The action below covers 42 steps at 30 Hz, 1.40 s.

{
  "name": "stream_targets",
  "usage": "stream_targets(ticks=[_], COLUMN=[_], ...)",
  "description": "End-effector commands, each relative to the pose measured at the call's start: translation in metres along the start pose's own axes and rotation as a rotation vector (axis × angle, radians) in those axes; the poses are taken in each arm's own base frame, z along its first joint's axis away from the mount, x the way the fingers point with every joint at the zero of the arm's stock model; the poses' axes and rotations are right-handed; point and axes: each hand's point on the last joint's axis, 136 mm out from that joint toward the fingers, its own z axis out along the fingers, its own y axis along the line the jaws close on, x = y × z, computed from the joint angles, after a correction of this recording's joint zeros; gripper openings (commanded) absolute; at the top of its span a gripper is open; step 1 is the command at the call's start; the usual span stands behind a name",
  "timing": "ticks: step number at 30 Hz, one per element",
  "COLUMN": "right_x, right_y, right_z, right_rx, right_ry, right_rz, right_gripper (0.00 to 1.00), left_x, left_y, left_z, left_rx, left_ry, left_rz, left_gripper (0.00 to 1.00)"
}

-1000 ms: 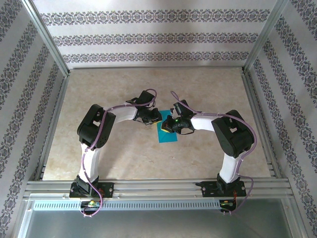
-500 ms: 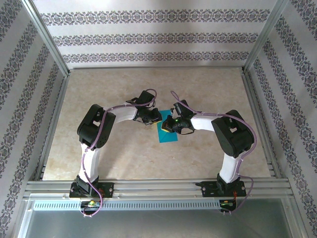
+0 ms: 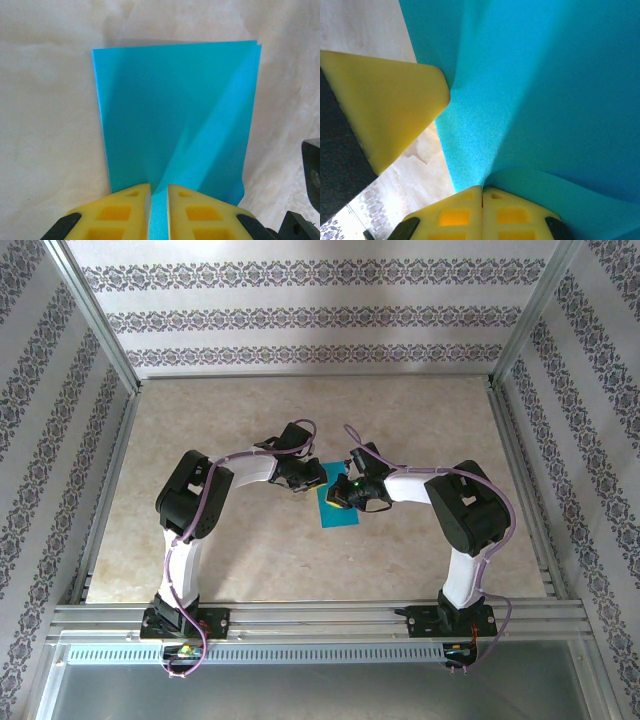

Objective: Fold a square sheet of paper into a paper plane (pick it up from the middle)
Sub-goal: Fold the triangle a second time at the center of the table.

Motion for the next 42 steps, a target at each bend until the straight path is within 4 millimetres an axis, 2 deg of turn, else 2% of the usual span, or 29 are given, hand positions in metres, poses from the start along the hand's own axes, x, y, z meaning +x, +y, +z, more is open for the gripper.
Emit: stream_targets(ticks=[1, 27, 42], right_x=[-0.003, -0.007, -0.005], right_y=[0.003, 0.007, -0.006], right_z=[0.002, 0.002, 0.008], right_rx=[-0.014, -0.034, 0.004], right_ry=[-0.005, -0.012, 0.002], right_rz=[-0.008, -0.017, 0.004], right_gripper=[0.04, 0.04, 0.04], left_x=[0.012, 0.014, 0.014], left_y=[0.025, 0.028, 0.026], left_z=[0.009, 0.011, 0.009], left_rx=[-0.067, -0.071, -0.068], left_ry=[0.045, 0.051, 0.05], left_rz=[-0.035, -0.041, -0.042], left_gripper=[0.18, 0.17, 0.17])
